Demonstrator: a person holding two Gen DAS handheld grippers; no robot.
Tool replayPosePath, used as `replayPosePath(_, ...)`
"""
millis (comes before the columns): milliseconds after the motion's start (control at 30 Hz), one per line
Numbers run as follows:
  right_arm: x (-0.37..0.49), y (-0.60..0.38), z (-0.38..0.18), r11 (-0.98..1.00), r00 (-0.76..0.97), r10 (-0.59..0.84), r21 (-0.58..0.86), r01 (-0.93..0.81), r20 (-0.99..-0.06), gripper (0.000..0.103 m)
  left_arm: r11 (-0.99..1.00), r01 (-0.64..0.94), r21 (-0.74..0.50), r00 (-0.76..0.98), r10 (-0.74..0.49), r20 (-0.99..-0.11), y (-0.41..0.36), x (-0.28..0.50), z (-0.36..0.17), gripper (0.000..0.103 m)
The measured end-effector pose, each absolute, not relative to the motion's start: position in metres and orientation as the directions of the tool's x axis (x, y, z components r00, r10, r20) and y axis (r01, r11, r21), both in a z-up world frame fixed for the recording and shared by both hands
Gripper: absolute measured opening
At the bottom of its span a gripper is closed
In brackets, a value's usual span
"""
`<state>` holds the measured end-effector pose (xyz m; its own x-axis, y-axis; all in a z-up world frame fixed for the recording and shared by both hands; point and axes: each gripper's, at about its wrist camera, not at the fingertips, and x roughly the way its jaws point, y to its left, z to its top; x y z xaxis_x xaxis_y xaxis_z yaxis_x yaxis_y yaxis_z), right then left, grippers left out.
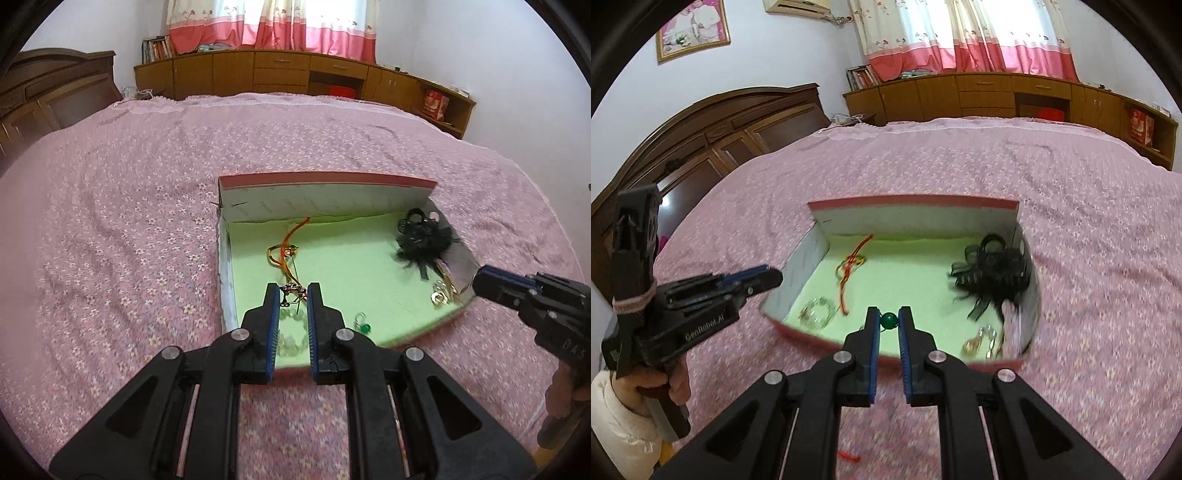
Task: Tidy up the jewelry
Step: 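Carry both earrings into the box and open both grippers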
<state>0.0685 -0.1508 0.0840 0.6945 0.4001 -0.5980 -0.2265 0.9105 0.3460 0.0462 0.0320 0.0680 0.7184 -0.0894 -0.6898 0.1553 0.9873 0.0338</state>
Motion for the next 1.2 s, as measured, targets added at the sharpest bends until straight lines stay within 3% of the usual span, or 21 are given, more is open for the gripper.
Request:
replayPosePath(900, 0.176, -0.145, 0.018, 0.956, 0.576, 0.282, 0.274, -0.102, -0.767, 0.012, 0.989, 0.136, 0.061, 0.582, -0.03, -0.813, 0.018, 0.124, 0.023, 0.007)
replayPosePath(1200, 0.172, -0.147, 0.009, 0.958, 0.581, 0.27, 0.277, -0.079, -0.768, 0.017, 0.99, 0.143, 0.009, 0.601, -0.079, -0.795, 0.015, 0.113, 0.02, 0.021)
